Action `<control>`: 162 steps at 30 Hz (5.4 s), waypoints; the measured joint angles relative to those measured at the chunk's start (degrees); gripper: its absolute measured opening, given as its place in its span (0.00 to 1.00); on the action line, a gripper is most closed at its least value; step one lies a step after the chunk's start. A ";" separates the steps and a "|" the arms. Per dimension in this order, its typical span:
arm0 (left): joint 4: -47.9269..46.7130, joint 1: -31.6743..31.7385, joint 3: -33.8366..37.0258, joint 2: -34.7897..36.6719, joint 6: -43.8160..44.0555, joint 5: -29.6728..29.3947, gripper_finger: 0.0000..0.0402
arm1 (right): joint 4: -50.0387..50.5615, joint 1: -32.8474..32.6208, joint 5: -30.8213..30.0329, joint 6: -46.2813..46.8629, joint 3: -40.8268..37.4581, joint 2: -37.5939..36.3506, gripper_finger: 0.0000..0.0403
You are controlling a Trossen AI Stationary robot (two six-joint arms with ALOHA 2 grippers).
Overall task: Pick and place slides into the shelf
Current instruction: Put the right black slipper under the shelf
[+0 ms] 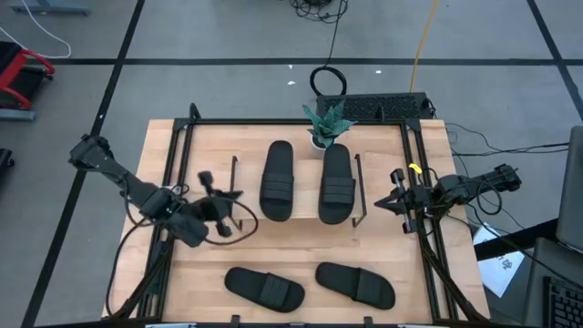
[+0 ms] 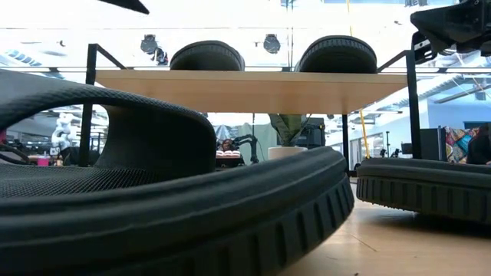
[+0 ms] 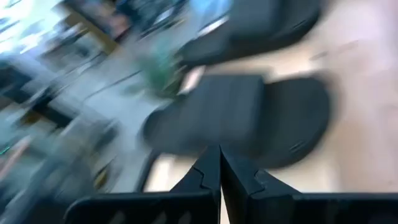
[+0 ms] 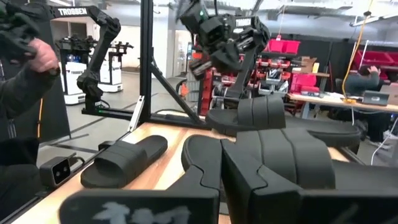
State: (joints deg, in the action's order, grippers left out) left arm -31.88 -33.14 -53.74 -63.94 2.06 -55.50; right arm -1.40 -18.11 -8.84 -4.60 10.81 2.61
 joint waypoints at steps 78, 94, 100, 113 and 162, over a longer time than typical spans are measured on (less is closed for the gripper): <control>39.43 28.51 48.57 55.34 -18.44 55.45 0.03 | -4.41 0.02 0.13 -1.03 0.00 9.59 0.00; 39.24 28.56 48.54 55.34 -16.88 47.94 0.02 | -6.11 -6.89 -10.82 -9.38 4.11 14.46 0.07; 37.33 28.56 48.54 55.34 -12.74 47.93 0.05 | 4.66 -15.02 -11.93 -2.69 13.84 21.05 0.04; 35.96 28.56 48.54 55.34 -10.35 47.90 0.03 | 14.86 -36.76 -16.66 20.07 21.42 38.57 0.00; 36.98 28.56 48.52 55.34 -19.74 47.32 0.03 | -11.20 -57.79 -39.02 91.46 21.07 81.77 0.00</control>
State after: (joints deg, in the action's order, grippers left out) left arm 5.10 -4.58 -5.21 -8.60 -17.68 -8.19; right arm -12.60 -75.90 -47.86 86.86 31.88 84.38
